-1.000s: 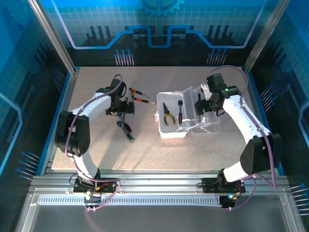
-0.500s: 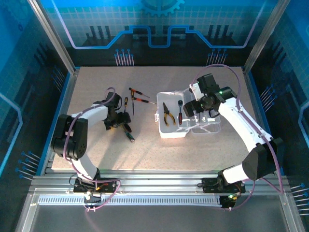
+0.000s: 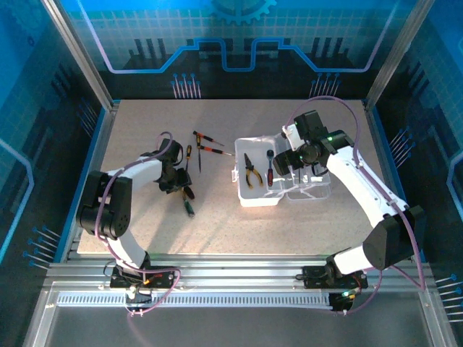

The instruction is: Pack the tool kit

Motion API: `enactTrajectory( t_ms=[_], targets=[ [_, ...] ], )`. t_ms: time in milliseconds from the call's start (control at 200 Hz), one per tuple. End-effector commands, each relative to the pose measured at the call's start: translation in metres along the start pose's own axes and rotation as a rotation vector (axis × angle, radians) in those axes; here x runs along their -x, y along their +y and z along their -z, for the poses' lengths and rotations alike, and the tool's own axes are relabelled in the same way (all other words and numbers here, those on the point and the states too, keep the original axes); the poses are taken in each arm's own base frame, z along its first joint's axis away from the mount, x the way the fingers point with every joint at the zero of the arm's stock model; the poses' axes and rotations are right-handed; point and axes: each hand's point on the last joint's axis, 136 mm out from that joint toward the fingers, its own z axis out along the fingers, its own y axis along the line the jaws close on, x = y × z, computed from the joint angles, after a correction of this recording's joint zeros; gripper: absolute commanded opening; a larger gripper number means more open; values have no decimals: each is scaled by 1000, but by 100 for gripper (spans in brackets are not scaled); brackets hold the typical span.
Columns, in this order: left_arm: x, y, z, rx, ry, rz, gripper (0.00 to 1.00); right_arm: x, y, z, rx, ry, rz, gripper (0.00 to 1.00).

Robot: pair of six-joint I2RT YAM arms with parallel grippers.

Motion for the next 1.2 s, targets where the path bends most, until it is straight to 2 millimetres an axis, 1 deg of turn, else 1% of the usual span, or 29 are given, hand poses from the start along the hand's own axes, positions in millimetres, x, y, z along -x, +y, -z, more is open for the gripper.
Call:
enactTrajectory(
  t_ms=[0,180,495,590,715,1006,1196],
  targets=[
    [-10,15,-2,71,33,-5,39,-1,10,-5,32,3,28,100],
    [-11,16,-3,72,38,-15,28,0,12,-5,42,2,29,100],
    [-13,18,-3,80,44,-30,16,-2,13,-5,48,0,30,100],
    [-12,17,0,77,37,-36,15,-2,14,-5,55,-2,28,100],
    [-6,15,9,71,13,-47,14,-1,17,-4,63,-7,30,100],
    [11,-1,41,24,-58,-83,14,0,22,-5,82,-11,37,100],
    [15,-7,51,0,-72,-92,12,1,28,-6,100,-13,43,100]
  ],
)
